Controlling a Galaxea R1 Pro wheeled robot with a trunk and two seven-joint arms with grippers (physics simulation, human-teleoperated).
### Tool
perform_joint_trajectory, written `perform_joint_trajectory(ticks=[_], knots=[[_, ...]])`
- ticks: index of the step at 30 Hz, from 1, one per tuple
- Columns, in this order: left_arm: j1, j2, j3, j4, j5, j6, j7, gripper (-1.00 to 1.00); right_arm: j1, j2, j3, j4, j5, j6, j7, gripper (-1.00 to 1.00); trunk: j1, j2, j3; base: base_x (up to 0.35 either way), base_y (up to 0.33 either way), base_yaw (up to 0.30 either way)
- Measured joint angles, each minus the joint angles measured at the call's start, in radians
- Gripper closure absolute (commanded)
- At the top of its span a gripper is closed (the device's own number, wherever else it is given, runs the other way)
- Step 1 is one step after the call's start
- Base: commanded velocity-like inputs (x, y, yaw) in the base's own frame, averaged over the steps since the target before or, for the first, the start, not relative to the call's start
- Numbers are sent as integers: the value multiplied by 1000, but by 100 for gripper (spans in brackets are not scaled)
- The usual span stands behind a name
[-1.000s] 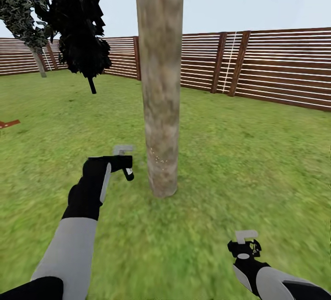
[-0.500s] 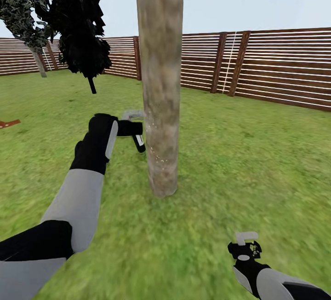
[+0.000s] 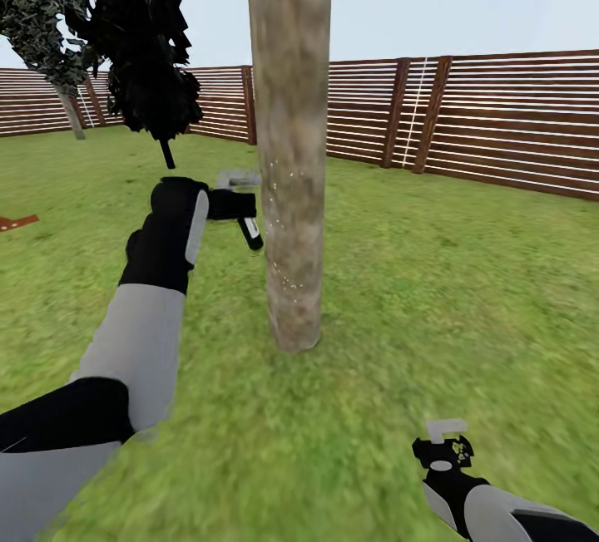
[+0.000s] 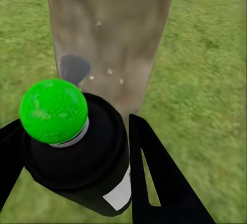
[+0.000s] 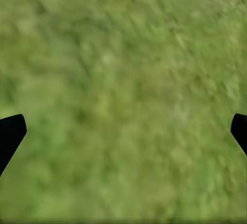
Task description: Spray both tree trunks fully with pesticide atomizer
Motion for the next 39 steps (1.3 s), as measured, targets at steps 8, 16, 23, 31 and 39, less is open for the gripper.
perform_joint_trajectory(ticks=[8,16,23,31,39], knots=[[-369,3,4,292,-4,-2,1,100,0,0,0,0,0,0,0,-100,0,0,0,0,0,0],[-530,4,5,360,149,-5,-9,100,0,0,0,0,0,0,0,-100,0,0,0,0,0,0],[-566,23,13,421,169,-9,-8,100,0,0,0,0,0,0,0,-100,0,0,0,0,0,0],[-566,49,12,828,179,-139,-5,100,0,0,0,0,0,0,0,-100,0,0,0,0,0,0],[-561,37,13,886,182,-178,-7,100,0,0,0,0,0,0,0,-100,0,0,0,0,0,0]])
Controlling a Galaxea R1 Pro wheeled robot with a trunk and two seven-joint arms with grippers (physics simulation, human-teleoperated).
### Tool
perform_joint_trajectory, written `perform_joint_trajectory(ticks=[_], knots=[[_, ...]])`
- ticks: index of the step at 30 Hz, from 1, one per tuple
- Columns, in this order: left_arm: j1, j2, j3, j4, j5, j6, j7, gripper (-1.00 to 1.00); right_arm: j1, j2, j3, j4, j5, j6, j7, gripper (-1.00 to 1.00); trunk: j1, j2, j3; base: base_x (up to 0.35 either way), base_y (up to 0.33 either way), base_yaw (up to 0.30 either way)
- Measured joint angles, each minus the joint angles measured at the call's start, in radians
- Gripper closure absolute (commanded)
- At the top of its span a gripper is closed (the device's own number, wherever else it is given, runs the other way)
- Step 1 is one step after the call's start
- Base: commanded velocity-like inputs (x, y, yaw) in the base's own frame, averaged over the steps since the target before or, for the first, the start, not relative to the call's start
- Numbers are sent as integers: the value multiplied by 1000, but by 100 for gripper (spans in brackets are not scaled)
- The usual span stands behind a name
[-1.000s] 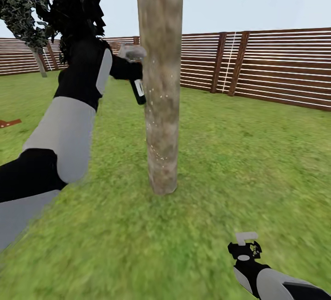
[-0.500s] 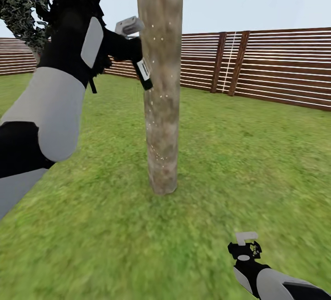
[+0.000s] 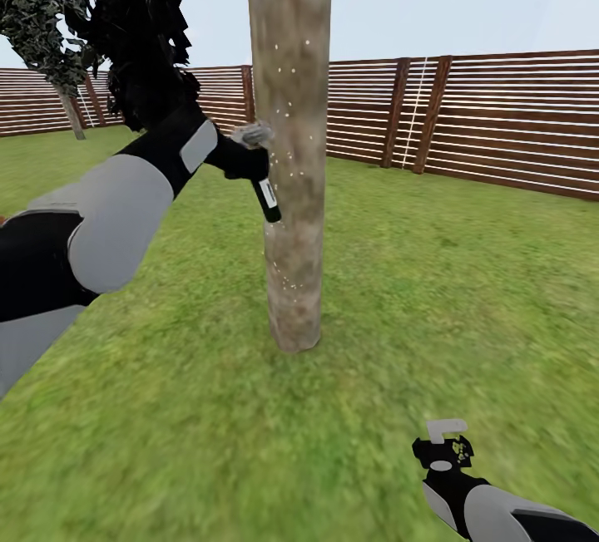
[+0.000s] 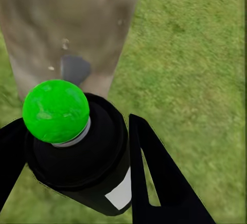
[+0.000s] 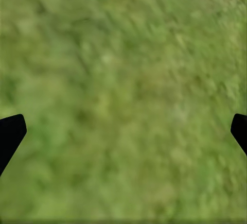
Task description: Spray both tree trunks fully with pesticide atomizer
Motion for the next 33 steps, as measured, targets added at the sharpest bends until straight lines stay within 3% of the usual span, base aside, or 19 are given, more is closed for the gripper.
perform_joint_trajectory(ticks=[2,5,13,16,18,20,23,28,30,33], knots=[[9,-2,-2,34,-3,-31,0,100,0,0,0,0,0,0,0,-100,0,0,0,0,0,0],[67,-3,0,142,-2,-179,0,100,0,1,0,0,0,0,0,-100,0,0,0,0,0,0],[164,-30,-2,159,-4,-212,0,100,0,2,0,0,0,0,0,-100,0,0,0,0,0,0],[226,-32,-4,160,-5,-238,1,100,0,1,0,0,0,0,0,-100,0,0,0,0,0,0],[280,-32,-4,160,-5,-286,1,100,0,1,0,0,0,0,0,-100,0,0,0,0,0,0],[367,-33,-7,160,-7,-361,3,100,0,4,1,0,1,-1,-1,-100,0,0,0,0,0,0],[437,-33,-5,160,-7,-441,3,100,0,5,1,0,2,-1,-3,-100,0,0,0,0,0,0],[609,-34,-9,161,-8,-627,6,100,21,5,1,0,3,0,-4,-100,0,0,0,0,0,0],[710,-34,-7,161,-7,-745,7,100,47,9,1,0,3,-1,-2,-100,0,0,0,0,0,0],[788,-34,-7,158,-9,-830,8,100,64,10,2,0,3,-2,-1,-100,0,0,0,0,0,0]])
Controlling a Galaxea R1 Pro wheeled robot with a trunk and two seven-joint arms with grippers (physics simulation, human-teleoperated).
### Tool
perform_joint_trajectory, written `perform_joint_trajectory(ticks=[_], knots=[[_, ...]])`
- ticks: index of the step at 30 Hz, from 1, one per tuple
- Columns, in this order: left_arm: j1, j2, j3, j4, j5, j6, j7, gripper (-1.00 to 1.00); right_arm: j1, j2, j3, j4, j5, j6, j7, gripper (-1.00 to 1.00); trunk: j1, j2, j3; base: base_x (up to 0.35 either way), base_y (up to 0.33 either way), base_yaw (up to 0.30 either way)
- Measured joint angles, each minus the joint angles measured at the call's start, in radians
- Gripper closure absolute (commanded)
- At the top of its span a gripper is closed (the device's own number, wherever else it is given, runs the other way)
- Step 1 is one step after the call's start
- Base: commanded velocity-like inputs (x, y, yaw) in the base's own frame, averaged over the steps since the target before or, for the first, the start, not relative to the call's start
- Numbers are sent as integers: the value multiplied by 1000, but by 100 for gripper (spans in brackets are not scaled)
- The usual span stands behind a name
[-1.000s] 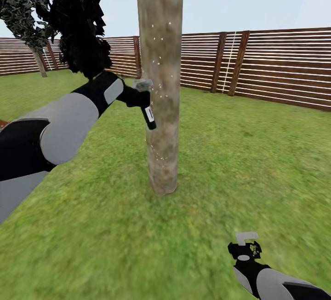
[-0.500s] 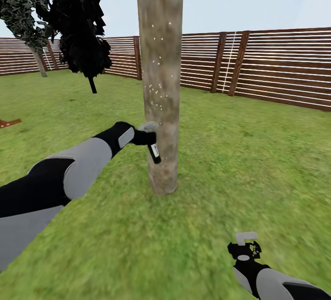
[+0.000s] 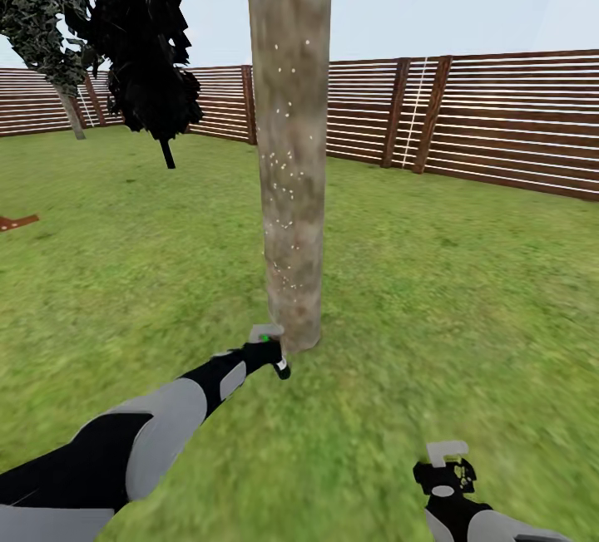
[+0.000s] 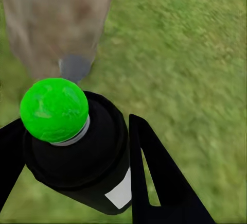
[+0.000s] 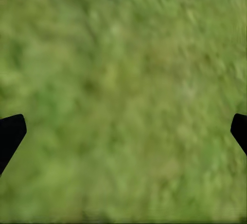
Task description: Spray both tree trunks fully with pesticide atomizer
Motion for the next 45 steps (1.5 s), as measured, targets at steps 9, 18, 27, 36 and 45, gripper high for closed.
perform_joint_trajectory(ticks=[9,18,27,36,45], knots=[[31,13,5,-3,-7,-33,3,100,6,2,1,0,0,-1,1,-100,0,0,0,22,192,0],[32,39,4,-5,-7,-34,4,100,6,2,1,0,0,-1,1,-100,0,0,0,23,344,0],[31,45,4,-5,-7,-32,3,100,6,2,1,0,0,-1,0,-100,0,0,0,47,350,-143],[31,46,4,-5,-7,-32,2,100,6,2,1,0,0,-1,1,-100,0,0,0,4,350,-296],[31,46,4,-5,-7,-32,1,100,6,2,1,0,0,-1,1,-100,0,0,0,0,350,-300]])
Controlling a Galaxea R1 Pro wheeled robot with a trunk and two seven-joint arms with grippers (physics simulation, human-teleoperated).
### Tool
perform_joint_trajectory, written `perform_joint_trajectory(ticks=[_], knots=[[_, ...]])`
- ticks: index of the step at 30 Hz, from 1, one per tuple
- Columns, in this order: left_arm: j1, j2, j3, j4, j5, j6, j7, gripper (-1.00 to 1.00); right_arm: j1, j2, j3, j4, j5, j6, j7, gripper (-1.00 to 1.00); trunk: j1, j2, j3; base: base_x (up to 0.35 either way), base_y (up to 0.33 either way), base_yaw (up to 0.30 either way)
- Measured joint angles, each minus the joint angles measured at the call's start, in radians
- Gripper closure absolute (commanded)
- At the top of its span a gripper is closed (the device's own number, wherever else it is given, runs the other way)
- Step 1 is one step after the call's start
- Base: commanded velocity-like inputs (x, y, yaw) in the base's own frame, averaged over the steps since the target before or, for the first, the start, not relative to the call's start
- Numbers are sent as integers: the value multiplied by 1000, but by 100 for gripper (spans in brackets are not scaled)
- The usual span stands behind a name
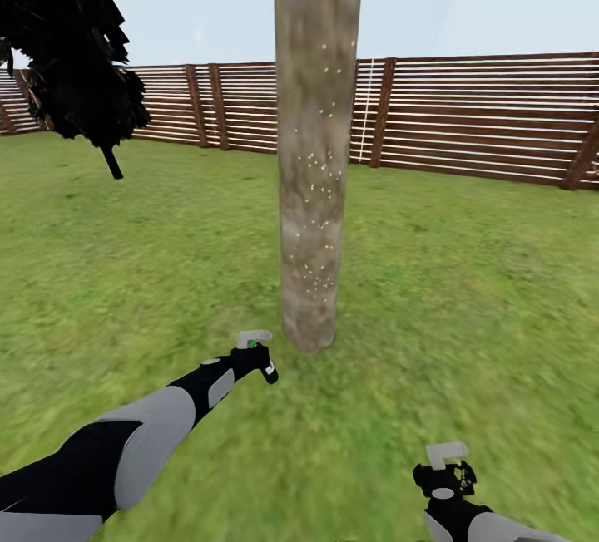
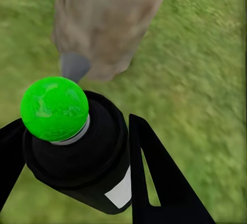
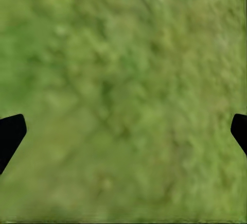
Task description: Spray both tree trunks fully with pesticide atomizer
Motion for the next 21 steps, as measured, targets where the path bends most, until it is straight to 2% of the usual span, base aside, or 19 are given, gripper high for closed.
perform_joint_trajectory(ticks=[9,17,21], knots=[[0,0,0,0,0,0,0,100,0,0,0,0,0,0,0,-100,0,0,0,26,350,-295],[0,0,0,0,-4,0,0,100,0,2,0,1,0,2,0,-100,0,0,-2,167,350,-51],[0,0,0,0,-4,0,0,100,0,5,0,1,0,2,1,-100,0,0,-2,176,350,-198]])
